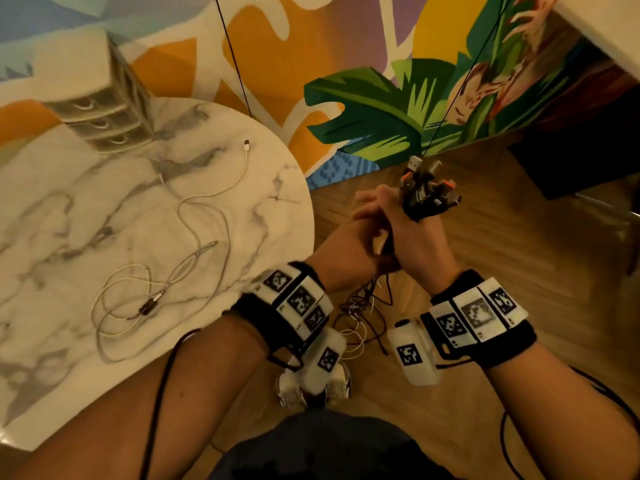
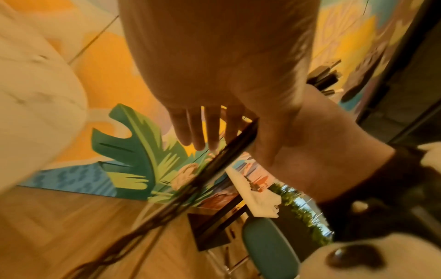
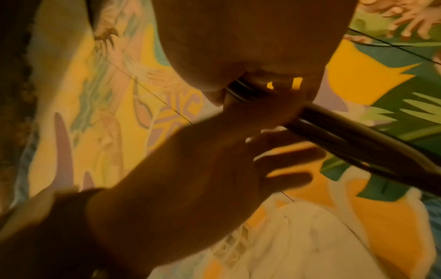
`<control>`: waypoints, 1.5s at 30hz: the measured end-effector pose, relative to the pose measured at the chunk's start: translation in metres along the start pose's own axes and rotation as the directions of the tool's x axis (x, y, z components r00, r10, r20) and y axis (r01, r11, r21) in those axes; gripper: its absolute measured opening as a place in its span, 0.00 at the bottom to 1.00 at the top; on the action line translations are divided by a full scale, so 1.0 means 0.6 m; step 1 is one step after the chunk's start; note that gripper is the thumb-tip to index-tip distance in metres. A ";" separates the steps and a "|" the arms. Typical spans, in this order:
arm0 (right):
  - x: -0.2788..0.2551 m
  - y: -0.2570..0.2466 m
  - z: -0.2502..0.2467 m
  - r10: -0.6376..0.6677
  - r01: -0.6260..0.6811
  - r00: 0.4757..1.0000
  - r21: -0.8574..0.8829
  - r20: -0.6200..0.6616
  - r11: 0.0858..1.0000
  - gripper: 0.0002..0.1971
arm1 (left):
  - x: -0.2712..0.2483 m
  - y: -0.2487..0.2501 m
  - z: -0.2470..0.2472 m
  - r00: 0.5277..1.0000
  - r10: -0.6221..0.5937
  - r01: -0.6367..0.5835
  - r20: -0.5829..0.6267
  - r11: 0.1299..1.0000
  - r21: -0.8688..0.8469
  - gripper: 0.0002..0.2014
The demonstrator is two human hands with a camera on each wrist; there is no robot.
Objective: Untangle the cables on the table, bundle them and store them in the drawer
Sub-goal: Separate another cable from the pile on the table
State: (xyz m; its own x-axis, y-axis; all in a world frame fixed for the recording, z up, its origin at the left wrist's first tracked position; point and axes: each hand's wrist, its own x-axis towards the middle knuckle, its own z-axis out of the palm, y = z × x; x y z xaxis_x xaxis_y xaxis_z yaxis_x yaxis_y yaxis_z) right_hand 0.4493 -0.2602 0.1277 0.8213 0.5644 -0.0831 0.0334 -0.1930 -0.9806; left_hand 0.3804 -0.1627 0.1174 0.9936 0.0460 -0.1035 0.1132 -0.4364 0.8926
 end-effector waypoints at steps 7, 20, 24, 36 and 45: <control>0.019 -0.042 -0.032 -0.009 -0.042 0.968 0.195 0.251 0.980 0.21 | 0.039 0.065 -0.014 0.979 -0.135 0.044 -0.150 0.867 -0.496 0.10; 0.013 0.230 0.005 0.405 -0.327 0.892 -0.332 0.200 0.885 0.22 | 0.020 0.151 -0.154 0.966 0.075 0.077 -0.246 0.827 0.556 0.23; 0.000 0.319 -0.054 0.656 -0.535 0.754 -0.605 -0.027 0.590 0.19 | 0.011 0.151 -0.186 0.950 0.176 0.090 -0.258 0.636 0.766 0.18; -0.020 0.433 -0.159 0.791 -0.791 0.548 -0.474 -0.272 0.386 0.32 | 0.023 0.168 -0.157 0.918 0.380 -0.053 -0.118 0.412 0.910 0.25; 0.038 0.352 -0.130 0.642 -0.773 0.634 -0.371 -0.432 0.514 0.19 | 0.032 0.160 -0.147 0.840 0.532 -0.197 -0.110 0.487 0.851 0.21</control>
State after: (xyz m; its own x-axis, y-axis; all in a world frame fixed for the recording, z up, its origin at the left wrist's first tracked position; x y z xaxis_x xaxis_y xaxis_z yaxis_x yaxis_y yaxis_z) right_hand 0.5195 -0.3506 -0.0676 0.7878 -0.1127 -0.6055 -0.4070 -0.8332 -0.3744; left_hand 0.4107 -0.1244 0.2397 0.8950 -0.0945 0.4360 -0.1439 -0.9862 0.0815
